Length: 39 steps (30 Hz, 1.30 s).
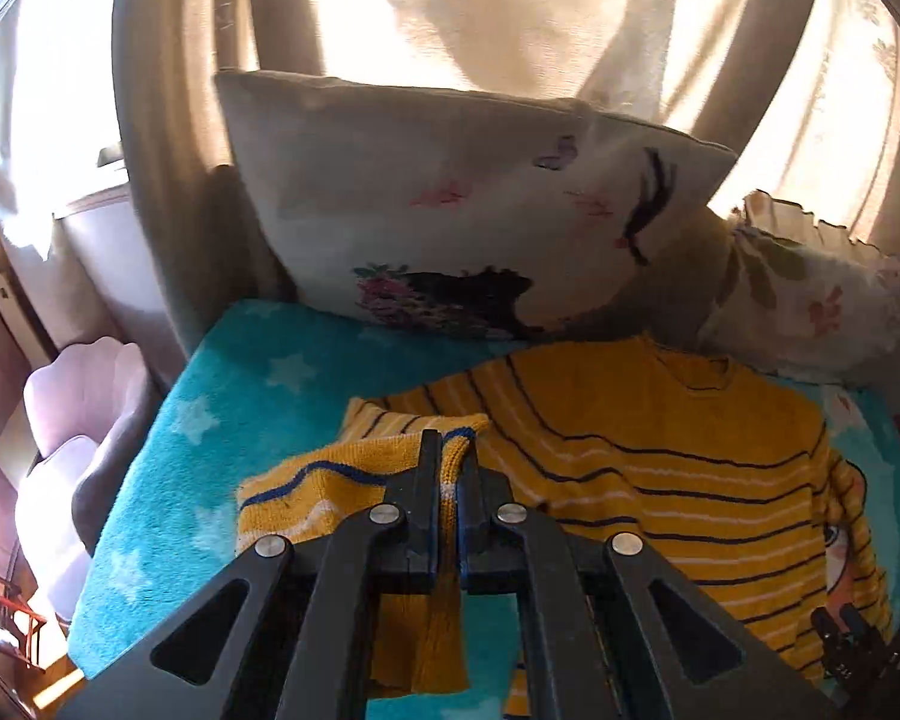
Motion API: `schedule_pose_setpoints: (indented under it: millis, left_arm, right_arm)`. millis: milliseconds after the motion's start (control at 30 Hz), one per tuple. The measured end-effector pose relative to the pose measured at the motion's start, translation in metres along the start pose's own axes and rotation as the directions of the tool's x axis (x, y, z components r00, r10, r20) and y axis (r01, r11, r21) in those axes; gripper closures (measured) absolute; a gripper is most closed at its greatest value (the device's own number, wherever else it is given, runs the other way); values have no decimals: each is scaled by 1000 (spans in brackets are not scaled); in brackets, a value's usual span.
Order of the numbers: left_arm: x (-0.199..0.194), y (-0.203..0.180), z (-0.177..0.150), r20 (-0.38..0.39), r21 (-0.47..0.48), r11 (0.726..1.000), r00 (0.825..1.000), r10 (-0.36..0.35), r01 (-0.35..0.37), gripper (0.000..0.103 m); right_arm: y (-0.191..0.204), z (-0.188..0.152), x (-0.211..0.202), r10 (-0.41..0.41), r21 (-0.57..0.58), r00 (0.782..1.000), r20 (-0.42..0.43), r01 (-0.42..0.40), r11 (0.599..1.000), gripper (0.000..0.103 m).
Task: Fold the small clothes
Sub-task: 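Lift the held sleeve and fold it across the sweater chest, then release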
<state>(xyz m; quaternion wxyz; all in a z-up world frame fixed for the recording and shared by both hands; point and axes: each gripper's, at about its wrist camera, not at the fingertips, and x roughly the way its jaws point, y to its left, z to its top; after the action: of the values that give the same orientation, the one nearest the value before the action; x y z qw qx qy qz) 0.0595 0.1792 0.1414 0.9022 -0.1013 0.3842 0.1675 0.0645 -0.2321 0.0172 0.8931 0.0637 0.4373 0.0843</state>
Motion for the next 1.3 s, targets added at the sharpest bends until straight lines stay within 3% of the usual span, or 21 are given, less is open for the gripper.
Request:
schedule_pose_setpoints:
  millis: [67, 167, 400, 567, 767, 867, 900, 933, 1000, 1067, 1133, 1233, 1300]
  left_arm:
    - [11, -53, 7, -42, 41, 993, 994, -105, 106, 99]
    - [31, -128, 8, -105, 90, 966, 967, -234, 243, 99]
    - [83, -265, -19, -255, 136, 889, 882, -396, 438, 99]
    - [121, -311, -43, -350, 112, 836, 809, -473, 537, 98]
    - [116, -318, -47, -359, 125, 811, 788, -500, 572, 98]
    - [89, -299, -40, -316, 175, 792, 795, -518, 585, 88]
    - [78, -288, -38, -290, 187, 792, 803, -521, 581, 73]
    - [66, -275, -37, -257, 197, 802, 820, -512, 563, 55]
    - [47, -243, -39, -180, 211, 844, 868, -462, 493, 37]
    - [32, -211, -45, -127, 210, 885, 909, -396, 415, 36]
    - [23, -177, -54, -102, 197, 920, 940, -326, 340, 36]
    - [20, -126, -70, -102, 139, 960, 967, -232, 245, 36]
    - [24, -91, -83, -130, 82, 976, 973, -191, 202, 36]
  right_arm:
    - [-5, -2, 1, 8, 10, 1000, -5, -8, 1000, 2]
    - [-19, -3, -3, 11, 33, 1000, 1, -11, 999, 2]
    - [-62, -4, -17, 0, 107, 1000, 20, -2, 994, 2]
    - [-76, -6, -18, 17, 118, 1000, 23, -20, 993, 3]
    - [-70, -4, -20, 56, 96, 998, 39, -60, 994, 2]
    - [-66, 4, -27, 102, 82, 992, 69, -107, 991, 2]
    - [-63, 9, -30, 115, 68, 990, 82, -120, 990, 2]
    - [-58, 16, -33, 130, 48, 987, 96, -135, 990, 2]
    - [-47, 30, -34, 183, 12, 977, 112, -185, 983, 2]
    - [-32, 46, -32, 252, -25, 962, 110, -251, 968, 2]
    - [-15, 60, -24, 291, -76, 950, 110, -284, 956, 2]
    - [16, 77, -3, 272, -184, 956, 111, -250, 951, 4]
    - [33, 85, 18, 258, -230, 964, 67, -236, 944, 8]
